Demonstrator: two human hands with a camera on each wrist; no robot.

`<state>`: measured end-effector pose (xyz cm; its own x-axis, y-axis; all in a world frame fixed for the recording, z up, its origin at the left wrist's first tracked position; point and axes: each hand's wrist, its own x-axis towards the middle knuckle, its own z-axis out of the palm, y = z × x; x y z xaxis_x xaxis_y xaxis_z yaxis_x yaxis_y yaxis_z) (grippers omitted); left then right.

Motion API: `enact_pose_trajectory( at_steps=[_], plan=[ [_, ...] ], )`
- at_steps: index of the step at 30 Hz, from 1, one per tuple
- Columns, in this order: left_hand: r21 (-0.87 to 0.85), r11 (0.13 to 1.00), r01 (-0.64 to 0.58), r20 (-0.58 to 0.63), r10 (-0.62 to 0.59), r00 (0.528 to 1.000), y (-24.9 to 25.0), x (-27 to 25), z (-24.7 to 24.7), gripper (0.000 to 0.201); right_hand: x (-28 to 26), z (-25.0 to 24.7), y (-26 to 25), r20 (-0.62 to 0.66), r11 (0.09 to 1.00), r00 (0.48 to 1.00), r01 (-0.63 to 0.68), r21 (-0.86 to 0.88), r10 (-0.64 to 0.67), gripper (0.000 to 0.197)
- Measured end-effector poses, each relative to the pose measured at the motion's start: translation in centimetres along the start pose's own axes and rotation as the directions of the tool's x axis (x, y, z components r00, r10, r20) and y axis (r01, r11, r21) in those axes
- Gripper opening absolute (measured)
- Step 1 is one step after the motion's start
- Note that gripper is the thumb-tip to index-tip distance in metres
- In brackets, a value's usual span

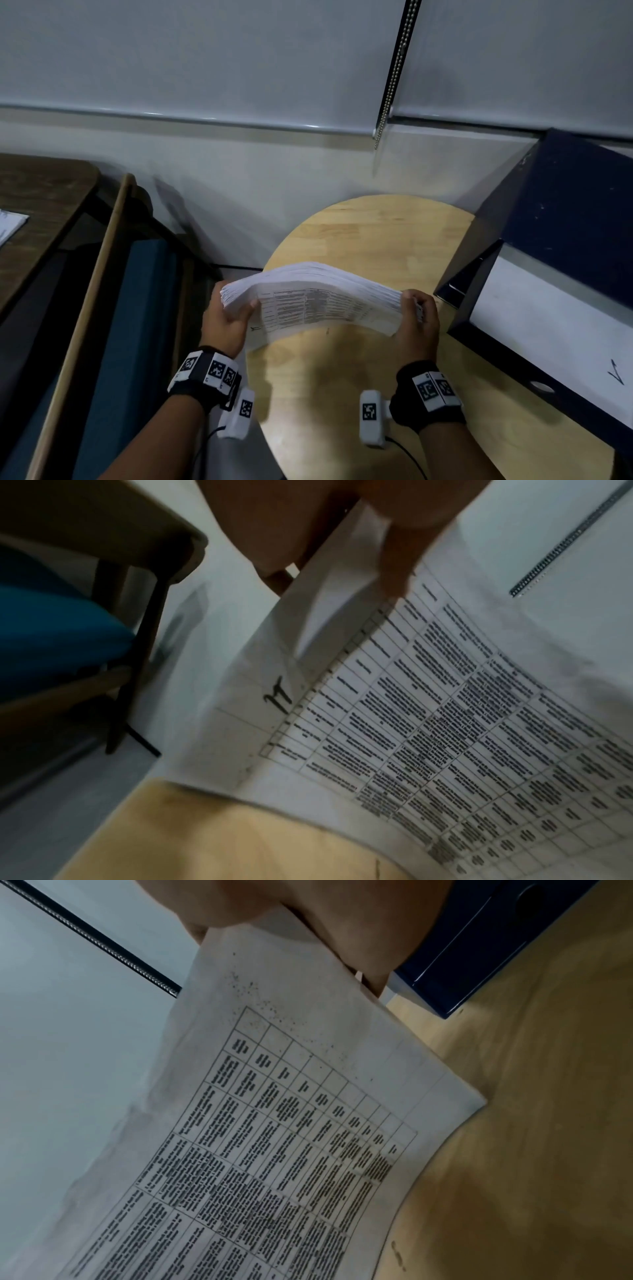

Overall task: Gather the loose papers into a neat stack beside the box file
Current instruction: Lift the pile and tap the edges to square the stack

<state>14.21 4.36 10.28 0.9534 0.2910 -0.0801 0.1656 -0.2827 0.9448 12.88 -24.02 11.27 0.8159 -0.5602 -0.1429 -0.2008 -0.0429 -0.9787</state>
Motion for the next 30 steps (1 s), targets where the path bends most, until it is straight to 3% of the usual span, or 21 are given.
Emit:
enact_pose_trajectory(
  at_steps=[2,4,6,8,10,12,14,17,20,22,24,26,27,29,30],
  plan=[
    [0.1,0.995,-0.007,-0.044,0.011,0.999,1.8,0.5,0.1,0.028,-0.3,-0.1,-0.4,0.069,0.995,0.997,0.027,-0.097,-0.02,0.025],
    [0.16,0.985,-0.058,-0.027,0.063,0.998,4.2,0.9,0.3,0.02,-0.7,-0.1,-1.6,0.13,0.913,0.963,0.267,-0.308,-0.238,0.053],
    [0.24,0.947,-0.213,0.035,0.211,0.977,6.7,1.2,0.3,0.018,-1.3,0.4,-3.4,0.321,0.68,0.819,0.574,-0.456,-0.476,0.07],
    [0.316,0.825,-0.467,0.176,0.433,0.884,9.6,1.4,0.5,0.036,-2.1,1.4,-5.9,0.482,0.522,0.715,0.699,-0.489,-0.506,0.078],
    [0.382,0.65,-0.657,0.356,0.553,0.753,12.6,1.4,1.2,0.048,-2.3,2.1,-7.6,0.566,0.45,0.665,0.746,-0.491,-0.486,0.08],
    [0.415,0.499,-0.76,0.474,0.595,0.65,15.3,1.0,2.2,0.05,-1.5,2.1,-8.7,0.618,0.451,0.643,0.763,-0.464,-0.452,0.067],
    [0.408,0.405,-0.818,0.561,0.596,0.575,17.0,0.9,2.7,0.05,-0.8,1.5,-9.6,0.65,0.588,0.669,0.704,-0.398,-0.361,0.044],
    [0.424,0.332,-0.843,0.599,0.595,0.536,18.0,0.6,3.2,0.043,-0.6,0.4,-10.2,0.63,0.724,0.695,0.626,-0.29,-0.348,0.018],
    [0.52,0.271,-0.81,0.507,0.665,0.548,18.5,0.0,2.9,0.038,-0.9,-0.9,-10.2,0.577,0.779,0.724,0.585,-0.224,-0.377,0.011],
    [0.635,0.335,-0.696,0.375,0.654,0.657,18.3,-0.2,1.3,0.065,-1.2,-2.2,-10.0,0.54,0.83,0.764,0.522,-0.194,-0.354,0.013],
    [0.594,0.556,-0.581,0.232,0.573,0.786,17.1,0.0,-1.1,0.086,-1.3,-3.9,-9.9,0.507,0.888,0.807,0.432,-0.157,-0.303,0.021],
    [0.221,0.871,-0.44,0.236,0.39,0.89,15.2,0.0,-3.1,0.095,-1.3,-5.4,-9.9,0.47,0.944,0.85,0.317,-0.097,-0.237,0.033],
    [-0.061,0.953,-0.296,0.313,0.3,0.901,14.4,-0.4,-3.3,0.092,-1.2,-6.1,-10.0,0.446,0.967,0.872,0.251,-0.052,-0.202,0.035],
    [-0.427,0.904,-0.001,0.469,0.222,0.855,13.4,-1.8,-2.0,0.073,-1.2,-7.0,-10.2,0.416,0.989,0.898,0.148,0.02,-0.143,0.036],
    [-0.469,0.881,0.059,0.496,0.208,0.843,13.3,-2.7,-0.9,0.064,-1.2,-7.2,-10.2,0.412,0.993,0.903,0.117,0.03,-0.119,0.036]
  ],
)
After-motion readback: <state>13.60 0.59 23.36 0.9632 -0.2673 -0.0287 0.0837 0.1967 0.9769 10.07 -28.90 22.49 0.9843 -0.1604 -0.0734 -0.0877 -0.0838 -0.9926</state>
